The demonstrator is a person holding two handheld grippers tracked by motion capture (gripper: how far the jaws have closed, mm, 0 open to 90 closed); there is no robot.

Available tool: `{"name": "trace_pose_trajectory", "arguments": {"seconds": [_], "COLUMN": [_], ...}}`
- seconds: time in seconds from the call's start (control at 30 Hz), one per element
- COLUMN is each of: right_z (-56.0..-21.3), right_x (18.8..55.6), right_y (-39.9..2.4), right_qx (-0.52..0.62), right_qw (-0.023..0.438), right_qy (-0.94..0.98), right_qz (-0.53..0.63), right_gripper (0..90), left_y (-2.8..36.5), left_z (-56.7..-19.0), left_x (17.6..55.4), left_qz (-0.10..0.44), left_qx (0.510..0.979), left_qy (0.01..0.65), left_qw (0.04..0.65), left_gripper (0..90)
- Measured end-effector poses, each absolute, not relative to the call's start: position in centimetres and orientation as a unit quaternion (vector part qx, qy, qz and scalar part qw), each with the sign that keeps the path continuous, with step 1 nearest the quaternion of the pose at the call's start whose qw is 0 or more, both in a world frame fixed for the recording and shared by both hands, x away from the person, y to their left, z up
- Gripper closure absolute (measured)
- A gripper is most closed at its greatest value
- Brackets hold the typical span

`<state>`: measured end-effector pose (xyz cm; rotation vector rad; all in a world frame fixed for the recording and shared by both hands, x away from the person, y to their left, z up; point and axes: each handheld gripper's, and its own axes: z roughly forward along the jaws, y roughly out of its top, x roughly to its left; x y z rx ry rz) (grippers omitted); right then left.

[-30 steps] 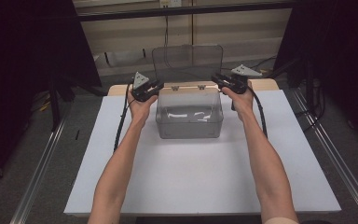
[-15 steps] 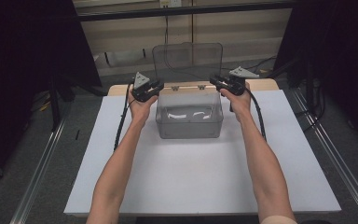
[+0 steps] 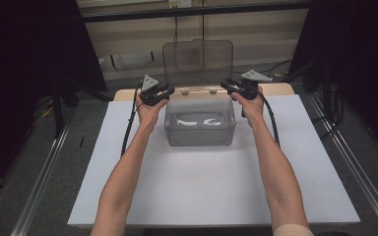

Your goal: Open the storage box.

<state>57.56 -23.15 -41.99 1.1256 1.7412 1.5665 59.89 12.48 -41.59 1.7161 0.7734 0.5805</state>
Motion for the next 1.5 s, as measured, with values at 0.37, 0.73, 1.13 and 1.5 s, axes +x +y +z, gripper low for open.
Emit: {"name": "trace_pose_trajectory", "arguments": {"seconds": [0.37,0.73,1.13,1.5], "right_z": [-41.9,-42.0,-43.5,-43.2], "right_x": [58.0,58.2,58.7,58.6], "right_y": [-23.2,-23.2,-23.9,-23.2], "right_qx": [0.425,0.439,0.488,0.474], "right_qw": [0.257,0.249,0.188,0.217], "right_qy": [0.649,0.652,0.622,0.650], "right_qz": [0.577,0.566,0.583,0.554], "right_gripper": [62.0,59.4,50.5,56.2], "left_y": [12.6,12.5,12.7,12.3], "left_z": [-41.5,-41.2,-41.9,-42.3], "left_x": [60.4,60.8,61.2,61.2], "left_qz": [0.235,0.229,0.206,0.206], "left_qx": [0.731,0.736,0.724,0.719], "left_qy": [0.330,0.340,0.362,0.373], "left_qw": [0.549,0.539,0.551,0.549], "left_gripper": [63.7,59.5,55.1,48.2]}}
